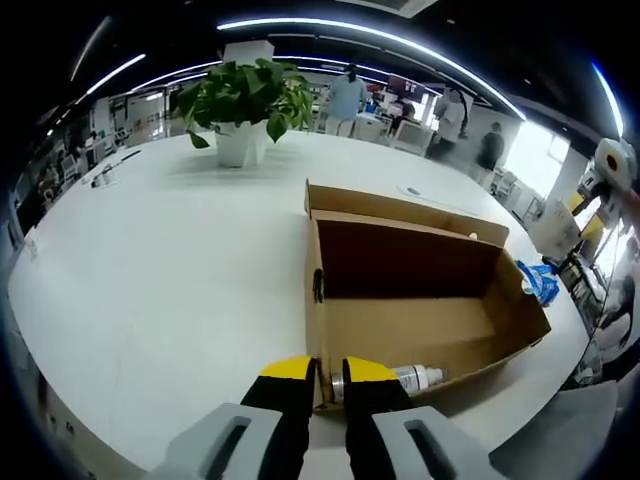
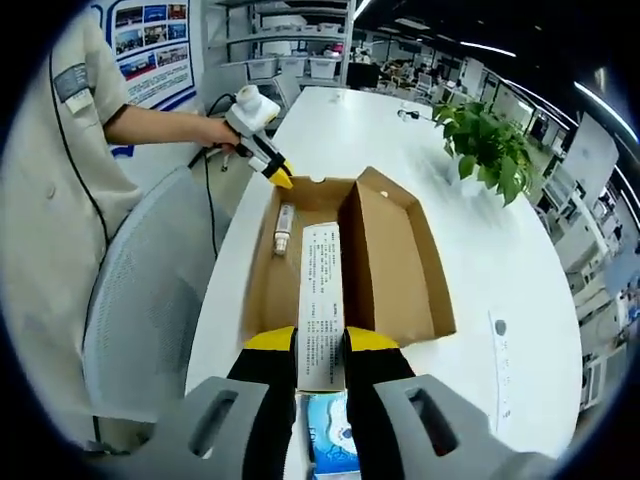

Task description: Operate the shoe box by opening the lid, removing the specified soft item, and placing it in the target area until the item is outside and the box remains undamaged.

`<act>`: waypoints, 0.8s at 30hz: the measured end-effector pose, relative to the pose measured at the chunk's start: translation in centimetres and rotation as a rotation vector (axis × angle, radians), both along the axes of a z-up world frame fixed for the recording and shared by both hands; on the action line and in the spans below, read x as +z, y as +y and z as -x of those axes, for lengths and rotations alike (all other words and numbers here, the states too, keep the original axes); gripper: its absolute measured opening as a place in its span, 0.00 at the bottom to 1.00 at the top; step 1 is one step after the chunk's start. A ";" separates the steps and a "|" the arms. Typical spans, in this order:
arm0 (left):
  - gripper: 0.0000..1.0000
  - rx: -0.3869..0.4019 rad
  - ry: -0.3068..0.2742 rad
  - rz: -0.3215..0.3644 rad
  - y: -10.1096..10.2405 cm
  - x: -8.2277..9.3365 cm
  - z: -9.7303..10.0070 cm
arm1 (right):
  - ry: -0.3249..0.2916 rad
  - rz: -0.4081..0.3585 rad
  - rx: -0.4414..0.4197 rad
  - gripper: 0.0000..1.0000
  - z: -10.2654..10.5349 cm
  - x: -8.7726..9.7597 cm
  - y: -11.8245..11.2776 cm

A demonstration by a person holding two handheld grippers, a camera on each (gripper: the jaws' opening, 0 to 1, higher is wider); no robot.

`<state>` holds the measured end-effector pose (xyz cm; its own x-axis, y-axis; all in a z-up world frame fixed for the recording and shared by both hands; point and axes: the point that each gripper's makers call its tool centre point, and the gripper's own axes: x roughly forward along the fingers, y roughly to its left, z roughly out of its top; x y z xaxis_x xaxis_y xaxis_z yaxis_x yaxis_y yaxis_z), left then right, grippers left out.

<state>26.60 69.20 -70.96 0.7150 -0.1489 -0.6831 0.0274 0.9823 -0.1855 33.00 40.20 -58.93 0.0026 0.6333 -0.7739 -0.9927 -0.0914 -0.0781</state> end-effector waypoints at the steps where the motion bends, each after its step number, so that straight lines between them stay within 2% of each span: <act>1: 0.10 0.001 -0.001 0.002 0.0 0.0 0.0 | -0.007 0.003 0.000 0.15 -0.2 0.0 -0.3; 12: 0.10 -0.001 0.001 0.004 0.0 0.0 0.0 | -0.041 0.012 -0.034 0.15 -2.1 0.6 -2.9; 24: 0.10 0.004 -0.003 0.008 0.1 -0.1 0.0 | -0.061 0.055 -0.094 0.15 -4.9 -0.4 -6.4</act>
